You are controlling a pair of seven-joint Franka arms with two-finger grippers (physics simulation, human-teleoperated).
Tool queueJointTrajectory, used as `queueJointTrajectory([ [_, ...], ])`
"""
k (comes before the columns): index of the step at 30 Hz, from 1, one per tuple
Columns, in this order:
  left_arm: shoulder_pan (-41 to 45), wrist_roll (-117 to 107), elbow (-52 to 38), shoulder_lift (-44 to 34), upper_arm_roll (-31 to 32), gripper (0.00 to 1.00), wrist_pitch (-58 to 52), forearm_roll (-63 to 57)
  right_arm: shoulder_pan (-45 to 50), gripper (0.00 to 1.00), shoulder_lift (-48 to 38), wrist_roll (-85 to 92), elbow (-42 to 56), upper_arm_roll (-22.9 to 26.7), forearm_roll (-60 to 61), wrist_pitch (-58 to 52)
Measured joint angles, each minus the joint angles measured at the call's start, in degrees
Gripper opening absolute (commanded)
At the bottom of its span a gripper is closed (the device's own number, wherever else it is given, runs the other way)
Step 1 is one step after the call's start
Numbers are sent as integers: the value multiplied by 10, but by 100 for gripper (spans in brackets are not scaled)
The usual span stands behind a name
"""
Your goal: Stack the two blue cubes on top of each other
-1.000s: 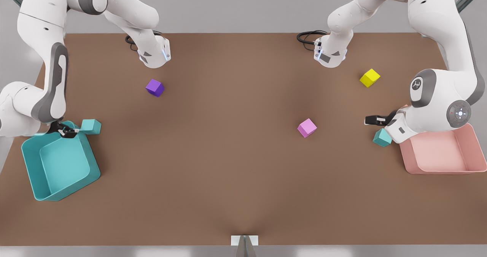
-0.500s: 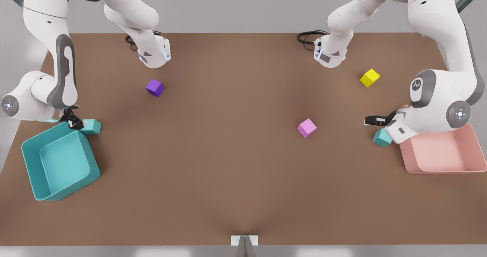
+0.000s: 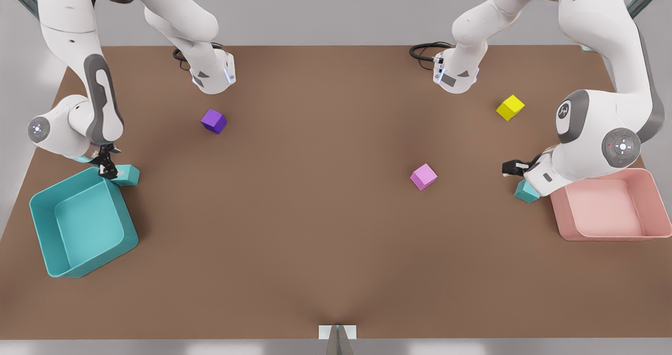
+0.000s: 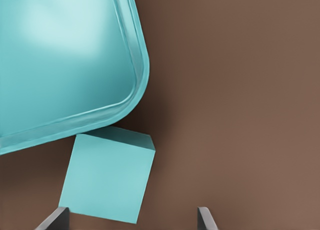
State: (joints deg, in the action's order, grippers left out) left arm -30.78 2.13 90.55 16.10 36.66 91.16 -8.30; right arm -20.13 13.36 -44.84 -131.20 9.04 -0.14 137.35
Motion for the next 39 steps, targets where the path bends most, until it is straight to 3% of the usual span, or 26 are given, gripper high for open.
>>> queueJointTrajectory([
  [39, 0, 0, 1, 1, -1, 100, 2, -1, 1, 99, 104, -53, 42, -3, 56, 53],
])
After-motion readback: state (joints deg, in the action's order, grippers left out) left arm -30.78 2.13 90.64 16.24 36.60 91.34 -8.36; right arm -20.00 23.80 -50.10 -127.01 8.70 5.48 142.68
